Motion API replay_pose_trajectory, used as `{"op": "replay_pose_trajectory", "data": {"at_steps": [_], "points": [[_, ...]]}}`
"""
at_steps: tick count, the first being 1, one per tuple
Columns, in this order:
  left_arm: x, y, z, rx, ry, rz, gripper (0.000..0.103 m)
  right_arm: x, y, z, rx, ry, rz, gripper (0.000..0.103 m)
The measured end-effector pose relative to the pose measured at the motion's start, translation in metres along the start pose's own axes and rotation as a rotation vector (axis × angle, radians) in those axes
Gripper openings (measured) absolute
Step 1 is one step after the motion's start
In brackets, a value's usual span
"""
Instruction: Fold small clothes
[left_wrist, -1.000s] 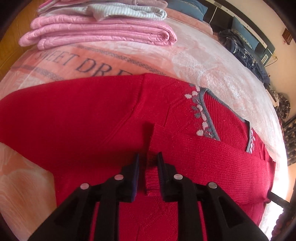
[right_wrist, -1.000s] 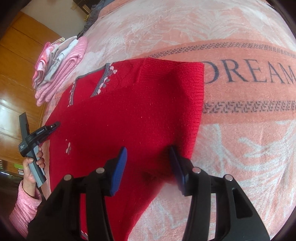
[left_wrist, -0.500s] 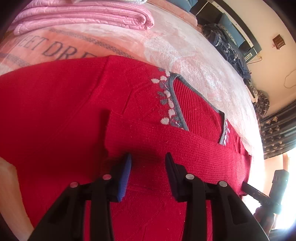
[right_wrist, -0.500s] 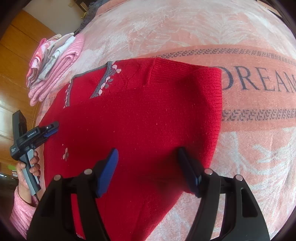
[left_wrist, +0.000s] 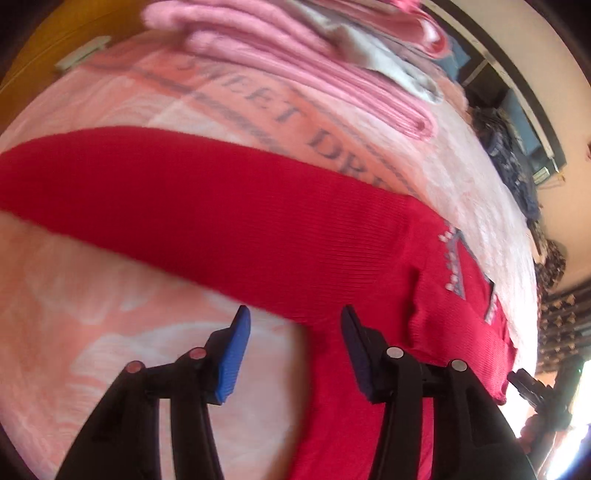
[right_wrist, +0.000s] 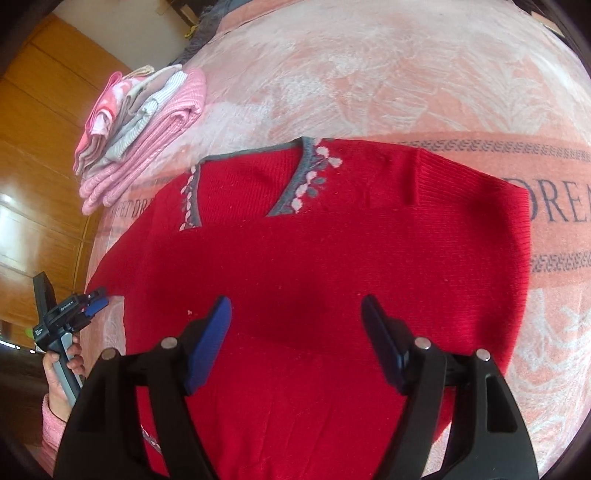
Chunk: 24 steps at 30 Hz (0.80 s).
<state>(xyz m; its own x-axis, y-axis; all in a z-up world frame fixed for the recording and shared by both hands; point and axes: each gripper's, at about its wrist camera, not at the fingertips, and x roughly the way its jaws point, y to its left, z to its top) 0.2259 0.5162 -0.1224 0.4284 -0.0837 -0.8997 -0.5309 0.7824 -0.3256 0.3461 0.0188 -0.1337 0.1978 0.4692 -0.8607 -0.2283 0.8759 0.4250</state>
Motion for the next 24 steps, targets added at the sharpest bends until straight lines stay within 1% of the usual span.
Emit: {"op": "replay_pose_trajectory", "data": {"at_steps": [1,3,6,7,9,10,11,13,16,19,22,24], "points": [[-0.008,0.026,0.002,-0.049,-0.008,0.027,0.051,0.006,0.007,-0.001,-0.021,0.008,-0.011,0.072],[-0.027,0.083,0.009,-0.176,-0.054,0.049,0.051,0.017,0.017,-0.002,-0.063,0.022,-0.045,0.072],[-0.048,0.158,0.022,-0.351,-0.114,0.107,0.052,0.031,0.018,-0.004,-0.069,0.045,-0.064,0.072],[-0.051,0.181,0.022,-0.412,-0.121,0.105,0.054,0.035,0.016,-0.004,-0.059,0.052,-0.060,0.072],[-0.052,0.219,0.021,-0.536,-0.124,0.077,0.055,0.038,0.013,-0.004,-0.049,0.053,-0.060,0.072],[-0.049,0.234,0.020,-0.595,-0.124,0.049,0.055,0.039,0.012,-0.004,-0.046,0.051,-0.057,0.072],[-0.046,0.247,0.019,-0.639,-0.136,0.002,0.055,0.039,0.011,-0.003,-0.045,0.048,-0.054,0.072],[-0.041,0.264,0.021,-0.694,-0.159,-0.061,0.054,0.039,0.010,-0.002,-0.044,0.043,-0.050,0.072],[-0.040,0.278,0.031,-0.725,-0.208,-0.118,0.055,0.042,0.009,-0.003,-0.052,0.043,-0.049,0.072],[-0.041,0.293,0.039,-0.787,-0.253,-0.181,0.055,0.042,0.010,-0.004,-0.067,0.040,-0.057,0.073],[-0.037,0.307,0.052,-0.800,-0.262,-0.216,0.055,0.043,0.011,-0.004,-0.076,0.036,-0.059,0.074],[-0.034,0.315,0.060,-0.818,-0.302,-0.250,0.055,0.044,0.011,-0.003,-0.068,0.032,-0.056,0.075]]}}
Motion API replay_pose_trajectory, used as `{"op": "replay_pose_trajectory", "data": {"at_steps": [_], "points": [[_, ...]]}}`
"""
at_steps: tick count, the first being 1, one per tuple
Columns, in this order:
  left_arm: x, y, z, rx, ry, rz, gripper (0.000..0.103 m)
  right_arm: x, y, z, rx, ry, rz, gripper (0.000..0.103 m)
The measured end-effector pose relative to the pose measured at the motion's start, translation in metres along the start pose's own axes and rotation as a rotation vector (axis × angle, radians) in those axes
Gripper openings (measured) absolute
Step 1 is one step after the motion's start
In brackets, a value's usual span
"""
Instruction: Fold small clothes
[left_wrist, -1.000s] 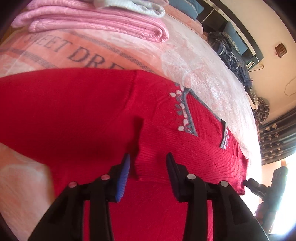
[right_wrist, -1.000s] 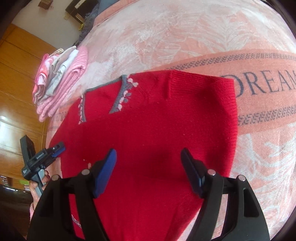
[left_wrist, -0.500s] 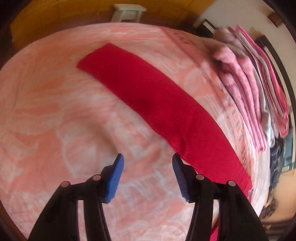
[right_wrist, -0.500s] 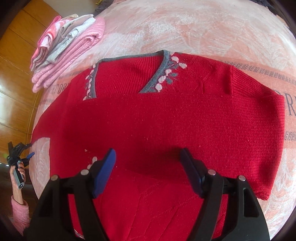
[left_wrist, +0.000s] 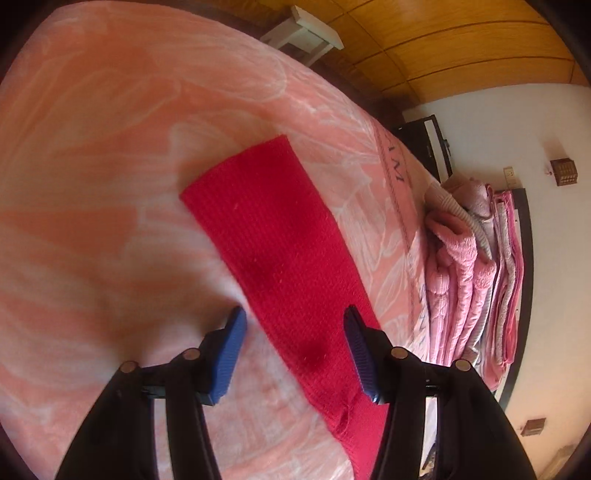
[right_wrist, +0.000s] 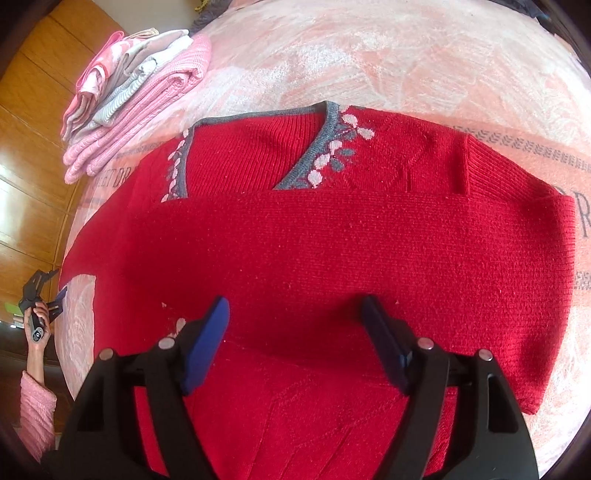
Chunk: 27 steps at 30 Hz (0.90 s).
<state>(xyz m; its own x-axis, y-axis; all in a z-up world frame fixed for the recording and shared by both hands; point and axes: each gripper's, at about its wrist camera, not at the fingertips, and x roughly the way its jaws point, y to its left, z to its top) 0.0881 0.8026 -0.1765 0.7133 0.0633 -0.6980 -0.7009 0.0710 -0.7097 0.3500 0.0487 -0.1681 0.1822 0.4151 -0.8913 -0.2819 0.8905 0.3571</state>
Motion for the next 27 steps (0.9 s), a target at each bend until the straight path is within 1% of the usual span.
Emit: {"op": "replay_pose_trajectory", "data": {"at_steps": [2,4,6,7,8,10,12,14,16,18,20,22,27], "points": [[0.006,-0.001,0.010,0.003,-0.014,-0.029,0.055,0.000,0.000,0.000,-0.003,-0.004,-0.002,0.076],[0.011,-0.001,0.017,0.030,-0.023,-0.044,0.054,0.001,0.002,0.000,-0.013,-0.007,-0.009,0.077],[0.012,-0.003,0.017,0.057,-0.042,-0.038,0.047,0.002,0.004,-0.001,-0.025,-0.010,-0.015,0.078],[0.012,-0.005,0.017,0.075,-0.056,-0.023,0.034,0.002,0.004,-0.001,-0.028,-0.011,-0.015,0.078],[0.012,-0.006,0.016,0.092,-0.069,-0.011,0.019,0.001,0.004,-0.002,-0.028,-0.013,-0.015,0.078],[0.011,-0.009,0.013,0.117,-0.089,0.005,0.008,0.000,0.003,-0.002,-0.027,-0.017,-0.009,0.077],[0.003,-0.010,0.008,0.144,-0.123,0.012,0.006,-0.001,0.001,-0.003,-0.022,-0.019,0.005,0.077],[-0.002,-0.023,-0.001,0.193,-0.157,0.019,0.005,-0.004,-0.002,-0.005,-0.010,-0.025,0.022,0.077],[-0.005,-0.042,-0.014,0.263,-0.170,0.009,0.005,-0.007,-0.004,-0.006,0.005,-0.023,0.034,0.077],[-0.003,-0.065,-0.033,0.359,-0.163,-0.002,0.005,-0.009,-0.004,-0.007,0.009,-0.024,0.033,0.077],[0.003,-0.088,-0.057,0.462,-0.134,-0.016,0.005,-0.011,-0.003,-0.008,0.009,-0.027,0.026,0.076],[0.012,-0.108,-0.085,0.545,-0.085,-0.044,0.005,-0.013,-0.003,-0.009,0.009,-0.031,0.020,0.076],[0.040,-0.148,-0.167,0.709,0.051,-0.109,0.005,-0.018,-0.008,-0.011,0.019,-0.040,0.023,0.076]]}}
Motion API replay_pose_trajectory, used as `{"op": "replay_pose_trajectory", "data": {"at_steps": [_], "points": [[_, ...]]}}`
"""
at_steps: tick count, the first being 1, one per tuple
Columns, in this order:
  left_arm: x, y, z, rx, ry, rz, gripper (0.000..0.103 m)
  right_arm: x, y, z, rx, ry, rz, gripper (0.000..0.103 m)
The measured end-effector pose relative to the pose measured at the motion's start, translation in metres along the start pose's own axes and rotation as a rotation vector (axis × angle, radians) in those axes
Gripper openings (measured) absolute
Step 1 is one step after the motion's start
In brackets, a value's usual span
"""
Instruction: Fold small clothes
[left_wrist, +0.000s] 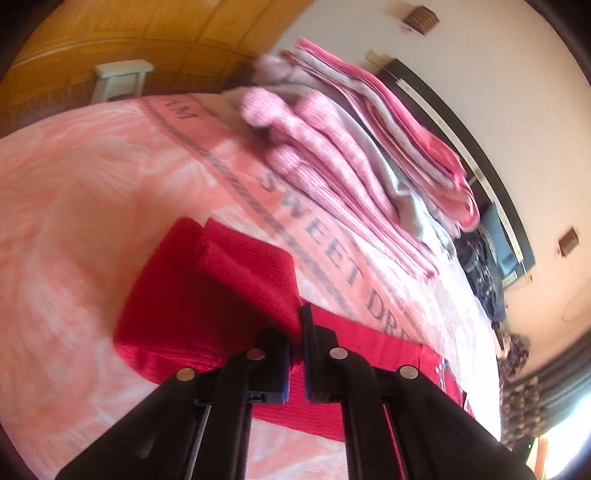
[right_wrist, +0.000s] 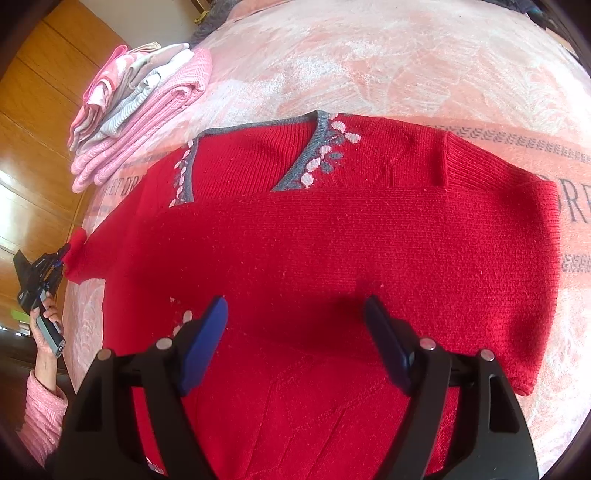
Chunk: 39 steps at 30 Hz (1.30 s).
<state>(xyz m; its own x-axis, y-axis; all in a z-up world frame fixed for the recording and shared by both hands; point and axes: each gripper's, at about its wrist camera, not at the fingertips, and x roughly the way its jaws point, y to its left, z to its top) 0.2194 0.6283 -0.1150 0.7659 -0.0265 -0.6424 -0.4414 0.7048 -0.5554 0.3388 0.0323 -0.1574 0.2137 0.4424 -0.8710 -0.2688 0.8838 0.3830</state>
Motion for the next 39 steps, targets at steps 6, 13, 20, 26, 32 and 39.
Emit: {"op": "replay_pose_trajectory", "data": {"at_steps": [6,13,20,26,32,39], "points": [[0.037,-0.087,-0.049,0.168,0.106,-0.085,0.005,-0.007,-0.007,-0.001,0.005,-0.014,-0.002,0.076],[0.055,-0.175,-0.107,0.334,0.209,-0.230,0.005,-0.009,-0.016,-0.001,0.018,-0.022,-0.003,0.076],[0.087,-0.182,-0.153,0.427,0.436,-0.217,0.052,-0.003,-0.019,-0.004,0.008,-0.004,-0.016,0.076],[0.073,-0.160,-0.114,0.281,0.343,-0.240,0.055,0.002,-0.016,-0.002,0.008,-0.002,-0.030,0.078],[0.104,-0.142,-0.111,0.085,0.418,-0.267,0.034,0.003,-0.012,-0.003,-0.005,-0.003,-0.044,0.079],[0.087,-0.198,-0.144,0.353,0.458,-0.376,0.037,0.004,-0.016,-0.001,-0.002,-0.003,-0.030,0.079]]}}
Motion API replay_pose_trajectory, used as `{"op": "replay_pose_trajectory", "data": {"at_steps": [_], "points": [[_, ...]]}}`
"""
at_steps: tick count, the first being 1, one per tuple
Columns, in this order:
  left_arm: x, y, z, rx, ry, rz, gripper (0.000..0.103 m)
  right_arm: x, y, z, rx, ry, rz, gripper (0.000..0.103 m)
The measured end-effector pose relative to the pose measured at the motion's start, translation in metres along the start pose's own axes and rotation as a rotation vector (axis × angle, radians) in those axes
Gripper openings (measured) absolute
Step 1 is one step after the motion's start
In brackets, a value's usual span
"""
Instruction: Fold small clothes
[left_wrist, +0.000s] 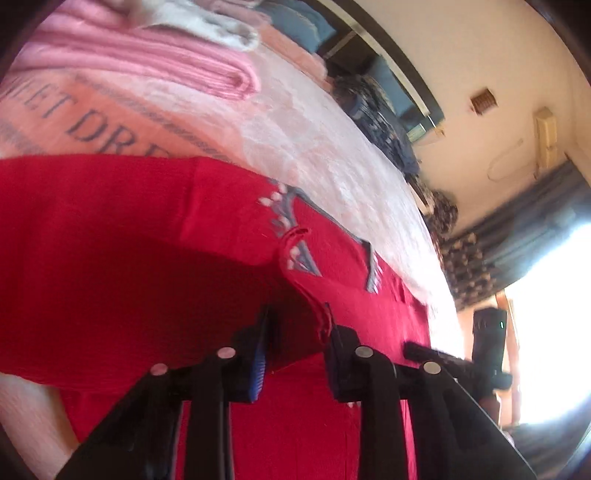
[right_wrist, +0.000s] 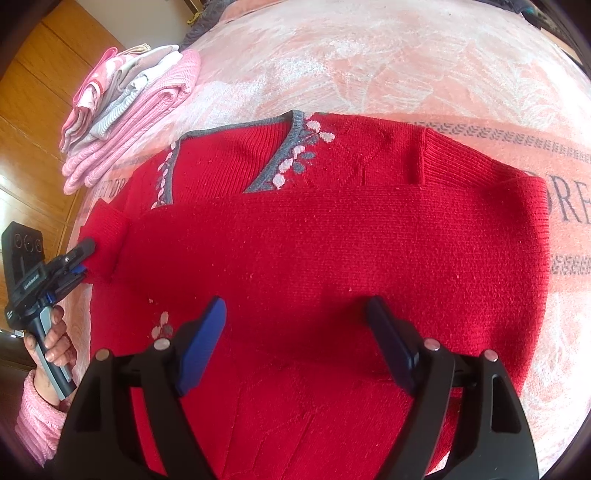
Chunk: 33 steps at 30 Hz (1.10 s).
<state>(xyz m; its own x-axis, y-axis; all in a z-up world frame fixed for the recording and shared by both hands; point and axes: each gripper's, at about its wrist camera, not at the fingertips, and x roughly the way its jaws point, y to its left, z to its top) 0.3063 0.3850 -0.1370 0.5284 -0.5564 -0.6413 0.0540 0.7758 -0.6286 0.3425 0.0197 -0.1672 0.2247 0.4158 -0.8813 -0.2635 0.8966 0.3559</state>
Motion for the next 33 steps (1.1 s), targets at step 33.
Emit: {"op": "replay_pose_trajectory", "data": {"at_steps": [33], "points": [[-0.126,0.095,0.012,-0.100,-0.147,0.525,0.074,0.084,0.168,0.043,-0.074,0.214,0.137,0.046]]}}
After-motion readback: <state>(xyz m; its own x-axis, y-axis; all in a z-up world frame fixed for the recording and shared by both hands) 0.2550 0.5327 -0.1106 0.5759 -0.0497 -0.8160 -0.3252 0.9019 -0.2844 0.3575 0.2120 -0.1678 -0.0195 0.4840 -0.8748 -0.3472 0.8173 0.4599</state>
